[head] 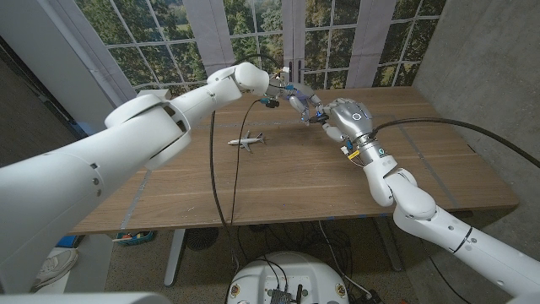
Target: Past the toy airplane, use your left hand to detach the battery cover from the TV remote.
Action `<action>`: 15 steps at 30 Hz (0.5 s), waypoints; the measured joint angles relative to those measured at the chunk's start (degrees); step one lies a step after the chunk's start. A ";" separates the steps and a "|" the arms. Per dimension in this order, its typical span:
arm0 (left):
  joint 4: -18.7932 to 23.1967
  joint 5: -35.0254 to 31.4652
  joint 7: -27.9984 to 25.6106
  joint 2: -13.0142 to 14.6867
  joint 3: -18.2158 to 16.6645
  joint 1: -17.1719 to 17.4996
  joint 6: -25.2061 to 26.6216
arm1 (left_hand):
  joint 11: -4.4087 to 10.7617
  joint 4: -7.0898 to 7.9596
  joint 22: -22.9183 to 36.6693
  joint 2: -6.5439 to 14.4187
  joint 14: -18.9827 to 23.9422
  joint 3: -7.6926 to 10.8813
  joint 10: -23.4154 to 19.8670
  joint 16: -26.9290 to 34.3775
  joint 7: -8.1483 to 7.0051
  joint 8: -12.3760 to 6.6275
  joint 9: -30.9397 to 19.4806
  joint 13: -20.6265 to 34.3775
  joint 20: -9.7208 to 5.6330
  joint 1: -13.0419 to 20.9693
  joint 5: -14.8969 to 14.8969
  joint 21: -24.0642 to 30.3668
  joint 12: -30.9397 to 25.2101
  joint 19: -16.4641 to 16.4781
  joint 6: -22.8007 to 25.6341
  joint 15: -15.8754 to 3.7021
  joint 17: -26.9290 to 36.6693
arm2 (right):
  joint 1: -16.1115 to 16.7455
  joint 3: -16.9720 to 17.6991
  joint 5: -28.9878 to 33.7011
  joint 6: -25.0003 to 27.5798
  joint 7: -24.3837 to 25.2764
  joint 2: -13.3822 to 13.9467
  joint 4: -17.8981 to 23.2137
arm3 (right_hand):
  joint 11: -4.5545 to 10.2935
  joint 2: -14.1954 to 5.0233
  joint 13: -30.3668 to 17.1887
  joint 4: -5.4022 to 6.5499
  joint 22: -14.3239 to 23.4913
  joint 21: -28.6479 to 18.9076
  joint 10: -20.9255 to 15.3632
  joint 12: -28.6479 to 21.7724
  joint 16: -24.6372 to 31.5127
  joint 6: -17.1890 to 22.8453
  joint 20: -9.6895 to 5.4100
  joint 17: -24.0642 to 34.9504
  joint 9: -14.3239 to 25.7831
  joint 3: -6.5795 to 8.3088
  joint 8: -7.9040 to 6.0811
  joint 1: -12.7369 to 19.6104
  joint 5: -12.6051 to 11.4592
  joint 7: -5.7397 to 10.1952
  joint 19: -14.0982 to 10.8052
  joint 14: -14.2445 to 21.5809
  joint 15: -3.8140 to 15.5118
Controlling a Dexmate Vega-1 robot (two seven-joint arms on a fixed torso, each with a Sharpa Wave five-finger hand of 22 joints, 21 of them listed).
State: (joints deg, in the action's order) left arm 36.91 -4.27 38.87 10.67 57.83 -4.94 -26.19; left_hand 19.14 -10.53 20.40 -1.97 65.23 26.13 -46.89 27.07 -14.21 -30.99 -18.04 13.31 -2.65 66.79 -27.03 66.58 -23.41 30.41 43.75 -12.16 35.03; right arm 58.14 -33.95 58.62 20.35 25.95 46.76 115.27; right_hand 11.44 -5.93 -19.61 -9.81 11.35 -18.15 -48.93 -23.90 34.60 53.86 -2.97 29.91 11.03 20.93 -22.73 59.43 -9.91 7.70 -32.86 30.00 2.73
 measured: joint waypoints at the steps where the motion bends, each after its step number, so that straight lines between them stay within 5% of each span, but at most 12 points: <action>1: 0.00 0.04 0.06 0.00 0.01 0.00 -0.01 | 0.12 0.00 -0.15 0.00 0.00 0.00 -0.12 0.00 0.00 0.00 -0.02 0.00 0.00 0.00 -0.01 0.30 0.00 0.00 0.00 0.00 0.01 | 0.08 0.01 -0.02 -0.29 0.82 -0.07 -0.16 | 0.12 -0.05 -0.20 -0.10 0.00 -0.09 -0.64 -0.24 0.17 0.00 -0.13 0.19 0.00 -0.10 -0.93 0.12 0.04 0.00 -0.15 0.42 -0.09; 15: 2.35 0.49 1.18 0.77 -0.03 0.75 1.72 | 1.34 -0.23 -1.00 -0.21 -0.02 0.23 -1.34 -0.40 -0.43 0.49 -0.29 0.00 -0.24 -0.22 -0.02 1.45 0.01 -0.24 0.43 -0.02 0.40 | 1.51 1.32 -4.85 -5.01 6.99 -0.50 -0.77 | -0.28 2.30 -2.69 -0.71 -0.01 -0.93 -3.72 -1.78 1.83 2.15 -0.40 2.91 0.02 -0.71 -3.34 5.15 -0.95 -2.14 -0.40 4.43 0.57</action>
State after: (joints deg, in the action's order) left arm 39.26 -3.78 40.05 11.44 57.80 -4.18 -24.47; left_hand 20.48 -10.76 19.39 -2.18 65.21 26.36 -48.23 26.67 -14.64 -30.50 -18.34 13.31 -2.90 66.57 -27.04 68.03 -23.40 30.17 44.17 -12.19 35.43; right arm 59.64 -32.63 53.77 15.34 32.94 46.26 114.50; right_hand 11.16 -3.63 -22.29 -10.52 11.34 -19.08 -52.65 -25.68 36.43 56.01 -3.37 32.82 11.06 20.22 -26.07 64.58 -10.86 5.55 -33.26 34.43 3.30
